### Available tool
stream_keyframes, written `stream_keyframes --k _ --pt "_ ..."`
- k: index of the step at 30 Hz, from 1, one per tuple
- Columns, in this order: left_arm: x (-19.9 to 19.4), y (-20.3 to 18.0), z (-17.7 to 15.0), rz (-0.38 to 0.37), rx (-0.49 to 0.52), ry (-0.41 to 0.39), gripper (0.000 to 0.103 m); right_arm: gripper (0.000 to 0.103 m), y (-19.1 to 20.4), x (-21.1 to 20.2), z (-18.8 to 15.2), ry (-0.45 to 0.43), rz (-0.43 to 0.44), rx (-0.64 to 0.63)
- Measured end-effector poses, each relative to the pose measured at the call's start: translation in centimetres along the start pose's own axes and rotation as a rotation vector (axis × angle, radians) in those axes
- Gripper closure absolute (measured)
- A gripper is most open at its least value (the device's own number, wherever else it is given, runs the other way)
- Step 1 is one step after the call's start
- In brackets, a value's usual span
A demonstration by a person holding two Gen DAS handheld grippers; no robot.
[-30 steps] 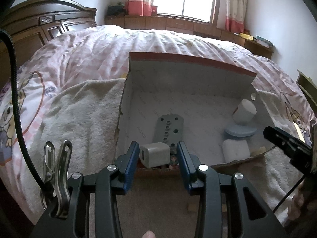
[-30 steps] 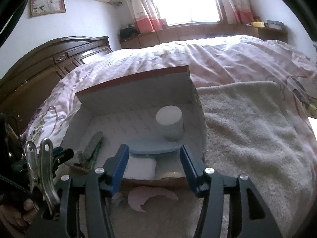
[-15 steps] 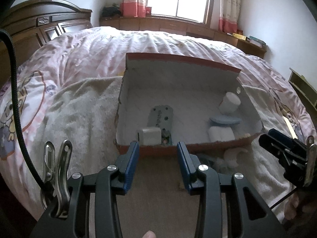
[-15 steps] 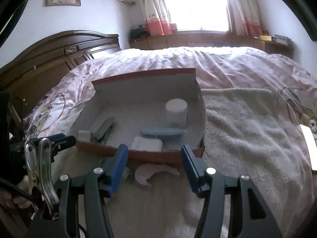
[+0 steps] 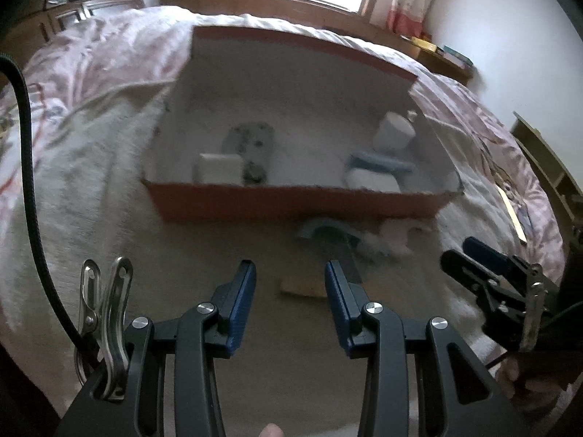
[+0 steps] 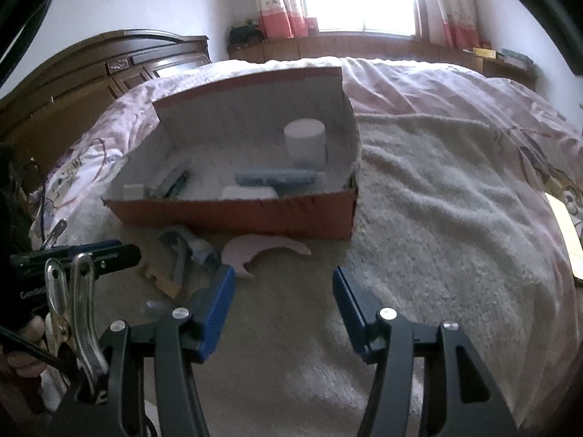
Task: Organize rigid objects
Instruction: 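Withdraw both open tools from the box toward the wooden block and clamp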
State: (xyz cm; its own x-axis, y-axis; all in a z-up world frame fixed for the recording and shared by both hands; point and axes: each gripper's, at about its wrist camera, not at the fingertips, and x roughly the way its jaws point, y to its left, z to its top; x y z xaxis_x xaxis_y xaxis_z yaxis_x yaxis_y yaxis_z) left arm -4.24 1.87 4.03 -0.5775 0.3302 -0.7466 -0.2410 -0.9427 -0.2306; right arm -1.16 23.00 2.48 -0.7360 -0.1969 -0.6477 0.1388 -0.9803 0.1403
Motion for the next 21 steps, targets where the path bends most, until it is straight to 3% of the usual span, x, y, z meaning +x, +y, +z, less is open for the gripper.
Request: stream_keyframes --k 3,4,12,21 --pt "0.7 -0.7 -0.5 -0.032 0.016 0.038 0.030 0.044 -0.3 0.3 -0.3 0.013 -0.002 0.006" --pt "0.9 -0.8 -0.5 -0.036 0.016 0.042 0.028 0.044 -0.3 0.4 -0.4 0.017 -0.001 0.010" --pt "1.6 -1.8 -0.7 -0.078 0.052 0.063 0.027 0.044 -0.8 0.7 -0.6 0.030 0.003 0.028" --pt "2.3 -2.8 -0.6 -0.075 0.110 0.066 0.024 0.044 -1.3 1.0 -0.9 0.038 0.011 0.050"
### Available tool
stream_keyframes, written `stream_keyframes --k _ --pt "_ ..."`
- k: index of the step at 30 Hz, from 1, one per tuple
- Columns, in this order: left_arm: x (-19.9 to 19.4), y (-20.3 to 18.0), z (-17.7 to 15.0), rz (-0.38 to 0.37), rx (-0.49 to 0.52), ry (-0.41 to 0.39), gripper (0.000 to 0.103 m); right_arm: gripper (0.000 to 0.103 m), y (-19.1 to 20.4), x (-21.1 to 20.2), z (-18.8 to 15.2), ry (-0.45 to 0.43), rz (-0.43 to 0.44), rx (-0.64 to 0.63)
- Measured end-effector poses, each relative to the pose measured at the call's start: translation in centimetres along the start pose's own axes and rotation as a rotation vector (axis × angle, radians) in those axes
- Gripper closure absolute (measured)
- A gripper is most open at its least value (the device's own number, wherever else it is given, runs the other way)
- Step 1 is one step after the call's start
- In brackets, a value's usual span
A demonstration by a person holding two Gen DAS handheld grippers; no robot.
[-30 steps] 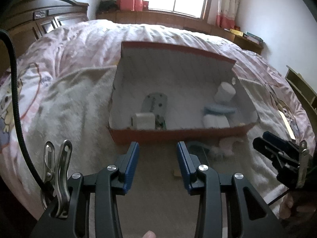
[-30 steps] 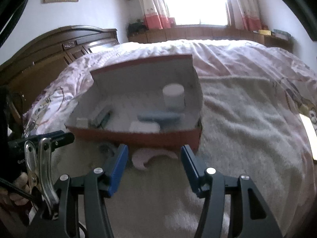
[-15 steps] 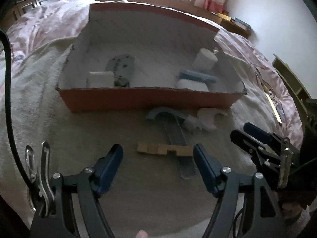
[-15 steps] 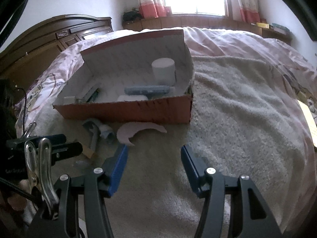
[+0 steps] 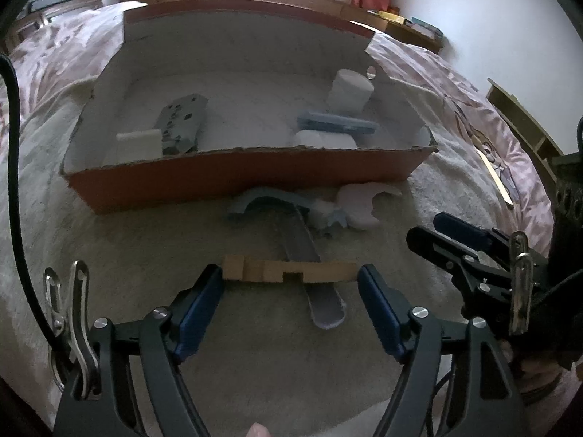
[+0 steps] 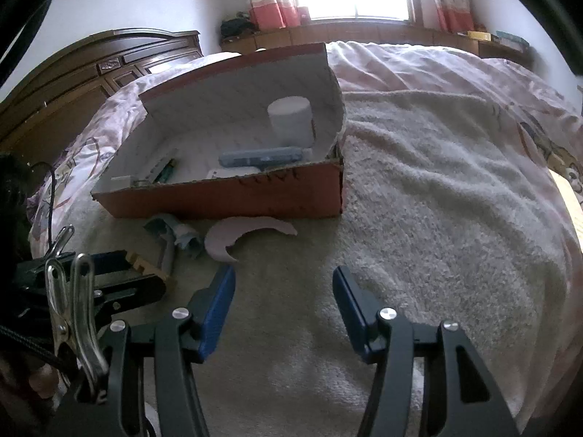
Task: Organize rigid objects
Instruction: 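Withdraw both open tools from the box toward the wooden block and clamp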
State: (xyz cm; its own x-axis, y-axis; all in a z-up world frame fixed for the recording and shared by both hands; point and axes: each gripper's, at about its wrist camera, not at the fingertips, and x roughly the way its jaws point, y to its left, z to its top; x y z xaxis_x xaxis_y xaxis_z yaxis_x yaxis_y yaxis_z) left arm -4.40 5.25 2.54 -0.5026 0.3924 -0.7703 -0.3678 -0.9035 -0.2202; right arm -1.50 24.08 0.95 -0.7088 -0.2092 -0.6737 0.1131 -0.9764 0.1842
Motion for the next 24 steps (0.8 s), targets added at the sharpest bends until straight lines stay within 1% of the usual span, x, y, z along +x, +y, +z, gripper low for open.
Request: stream_keyframes --k 4,9,13,17,21,24 --pt "0.5 -0.5 0.0 0.019 0.041 0.001 0.023 0.044 -0.2 0.2 -0.1 0.006 0.004 0.010" --pt "0.8 -0.9 -0.1 0.051 0.056 -0.002 0.023 0.044 -0.5 0.4 -0.3 0.012 0.011 0.022" --pt "0.7 -0.9 -0.2 0.064 0.017 -0.007 0.023 0.044 -0.4 0.5 -0.3 0.014 0.014 0.025" --pt "0.3 -0.9 -0.4 0.052 -0.029 -0.006 0.023 0.044 -0.4 0.5 -0.3 0.013 0.015 0.023" --pt "-0.3 -1.2 -0.6 0.036 -0.048 -0.010 0.023 0.044 -0.4 0.5 -0.3 0.013 0.017 0.023" --pt "-0.3 -1.4 -0.7 0.040 -0.060 -0.013 0.023 0.044 -0.3 0.4 -0.4 0.010 0.020 0.024"
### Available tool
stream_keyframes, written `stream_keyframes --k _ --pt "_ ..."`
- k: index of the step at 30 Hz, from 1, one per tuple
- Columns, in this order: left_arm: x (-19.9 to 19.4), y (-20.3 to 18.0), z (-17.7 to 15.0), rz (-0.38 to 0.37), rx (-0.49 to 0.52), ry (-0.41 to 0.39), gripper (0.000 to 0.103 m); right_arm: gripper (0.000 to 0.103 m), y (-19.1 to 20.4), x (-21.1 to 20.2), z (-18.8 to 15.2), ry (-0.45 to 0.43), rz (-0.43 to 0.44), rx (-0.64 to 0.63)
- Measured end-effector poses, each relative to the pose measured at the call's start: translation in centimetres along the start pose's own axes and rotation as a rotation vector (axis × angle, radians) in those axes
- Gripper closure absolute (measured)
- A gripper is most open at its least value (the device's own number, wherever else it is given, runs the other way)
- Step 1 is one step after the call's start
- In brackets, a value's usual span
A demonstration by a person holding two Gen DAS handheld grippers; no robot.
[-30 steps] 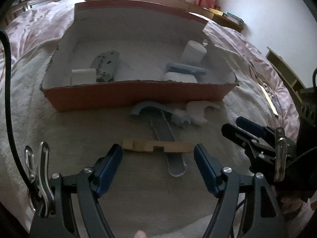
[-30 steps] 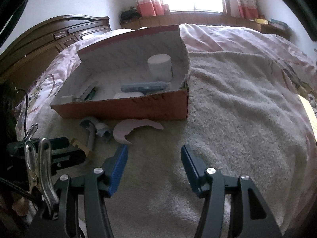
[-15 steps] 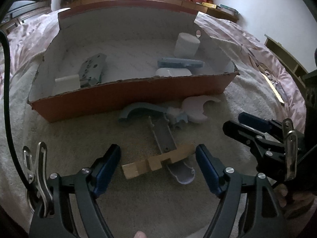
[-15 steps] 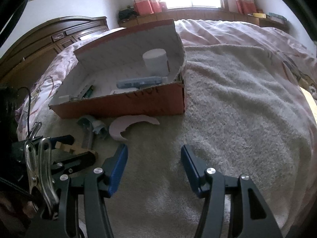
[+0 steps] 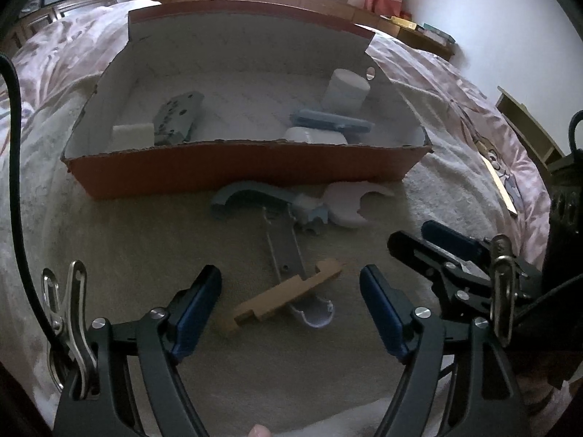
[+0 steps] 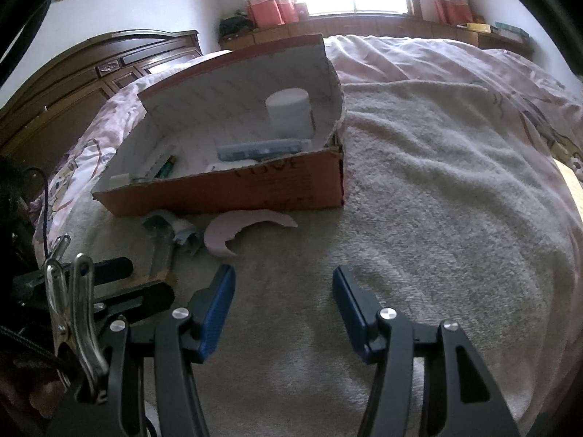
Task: Organize rigid objects
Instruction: 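Withdraw both open tools from the box toward the wooden block and clamp, then grasp the wooden block with the left tool while the right tool grasps the pink crescent piece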
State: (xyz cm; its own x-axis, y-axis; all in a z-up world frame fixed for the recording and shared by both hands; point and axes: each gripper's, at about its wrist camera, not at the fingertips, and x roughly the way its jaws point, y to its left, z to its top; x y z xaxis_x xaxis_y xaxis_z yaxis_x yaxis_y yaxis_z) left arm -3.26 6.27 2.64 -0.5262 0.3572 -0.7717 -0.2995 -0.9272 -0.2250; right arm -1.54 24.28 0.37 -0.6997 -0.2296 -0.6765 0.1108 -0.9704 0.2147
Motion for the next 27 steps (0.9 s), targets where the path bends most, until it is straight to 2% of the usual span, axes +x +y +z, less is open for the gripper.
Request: stream_keyframes --k 5,8,10,13,23,27 --pt "0.8 0.3 0.3 0.029 -0.058 0.029 0.023 0.044 -0.1 0.0 0.0 0.002 -0.001 0.004" --pt "0.7 0.5 0.4 0.029 -0.090 0.037 0.030 0.044 -0.2 0.0 -0.2 0.003 0.006 0.012" --pt "0.5 0.5 0.3 0.043 -0.081 0.032 0.048 0.044 -0.2 0.0 -0.2 0.002 0.007 0.011" --pt "0.3 0.8 0.2 0.068 -0.072 0.035 0.067 0.044 -0.2 -0.1 -0.2 0.000 0.009 0.013" --pt "-1.9 2.0 0.6 0.053 -0.044 -0.005 0.070 0.044 0.3 -0.2 -0.1 0.001 0.016 0.001" --pt "-2.3 2.2 0.5 0.075 -0.008 -0.004 0.070 0.044 0.8 0.1 -0.1 0.011 0.030 -0.006"
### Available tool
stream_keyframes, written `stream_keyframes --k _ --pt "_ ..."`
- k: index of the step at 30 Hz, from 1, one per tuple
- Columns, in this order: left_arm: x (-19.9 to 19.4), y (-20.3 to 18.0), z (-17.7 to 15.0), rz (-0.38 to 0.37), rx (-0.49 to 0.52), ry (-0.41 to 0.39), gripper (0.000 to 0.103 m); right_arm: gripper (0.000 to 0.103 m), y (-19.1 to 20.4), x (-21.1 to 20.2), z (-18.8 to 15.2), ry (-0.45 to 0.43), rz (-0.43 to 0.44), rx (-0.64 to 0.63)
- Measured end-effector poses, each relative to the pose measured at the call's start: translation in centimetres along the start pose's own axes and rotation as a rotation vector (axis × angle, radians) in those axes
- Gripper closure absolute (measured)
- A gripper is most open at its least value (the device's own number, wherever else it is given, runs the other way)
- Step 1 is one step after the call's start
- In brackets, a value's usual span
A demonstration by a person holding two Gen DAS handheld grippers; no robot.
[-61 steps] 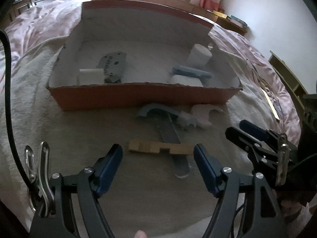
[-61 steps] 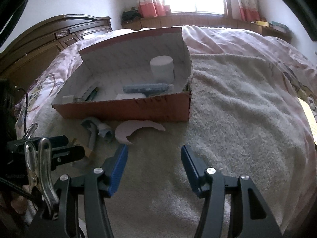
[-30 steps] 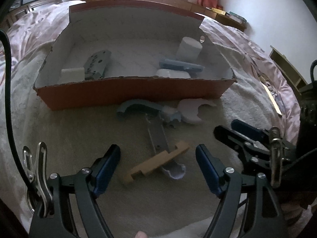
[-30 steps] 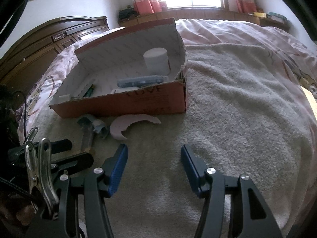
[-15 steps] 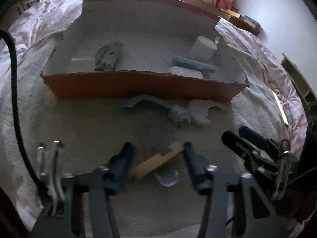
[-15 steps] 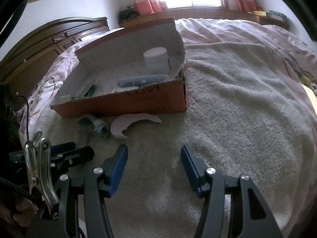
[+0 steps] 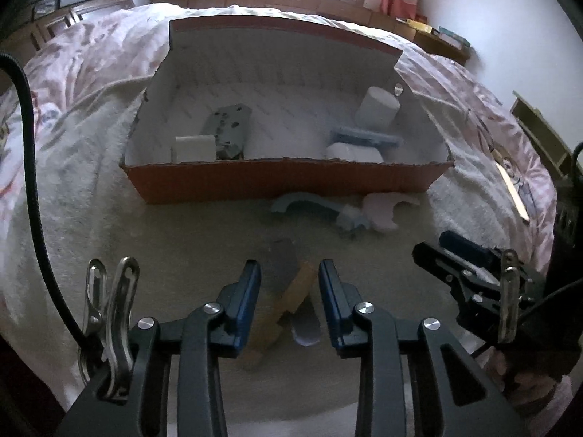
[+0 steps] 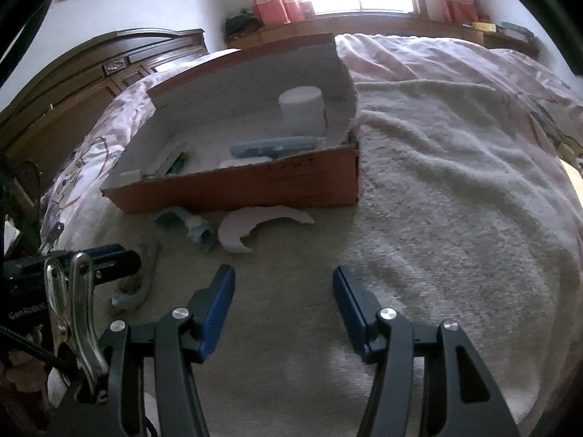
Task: Organize rigid objects
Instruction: 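Grasp the wooden block with the left tool while the right tool grasps the pink crescent piece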
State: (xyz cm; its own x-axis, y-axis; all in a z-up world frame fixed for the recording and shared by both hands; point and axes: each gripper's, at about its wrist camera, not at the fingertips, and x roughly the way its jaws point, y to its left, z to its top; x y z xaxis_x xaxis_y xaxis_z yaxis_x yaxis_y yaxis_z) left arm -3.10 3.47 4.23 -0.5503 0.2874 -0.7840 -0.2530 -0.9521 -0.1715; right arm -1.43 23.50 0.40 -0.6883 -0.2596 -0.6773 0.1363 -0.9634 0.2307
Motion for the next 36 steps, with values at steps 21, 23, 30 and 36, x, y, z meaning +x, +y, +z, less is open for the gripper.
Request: stream_keyframes --k 21,23,30,36 --pt "-1.1 2.8 -1.8 0.011 -0.002 0.035 0.067 0.061 3.1 4.1 2.8 -0.003 -0.071 -0.176" --pt "-1.2 2.9 -2.1 0.008 0.002 0.039 0.067 0.077 2.7 3.9 2.8 -0.005 -0.066 -0.163" --pt "-1.4 2.5 -2.7 -0.032 0.047 0.054 0.067 0.088 1.6 3.0 1.9 0.003 -0.046 -0.134" --pt "-0.1 1.4 -3.4 -0.011 0.102 0.102 0.067 0.087 1.0 2.6 1.5 0.011 -0.015 -0.097"
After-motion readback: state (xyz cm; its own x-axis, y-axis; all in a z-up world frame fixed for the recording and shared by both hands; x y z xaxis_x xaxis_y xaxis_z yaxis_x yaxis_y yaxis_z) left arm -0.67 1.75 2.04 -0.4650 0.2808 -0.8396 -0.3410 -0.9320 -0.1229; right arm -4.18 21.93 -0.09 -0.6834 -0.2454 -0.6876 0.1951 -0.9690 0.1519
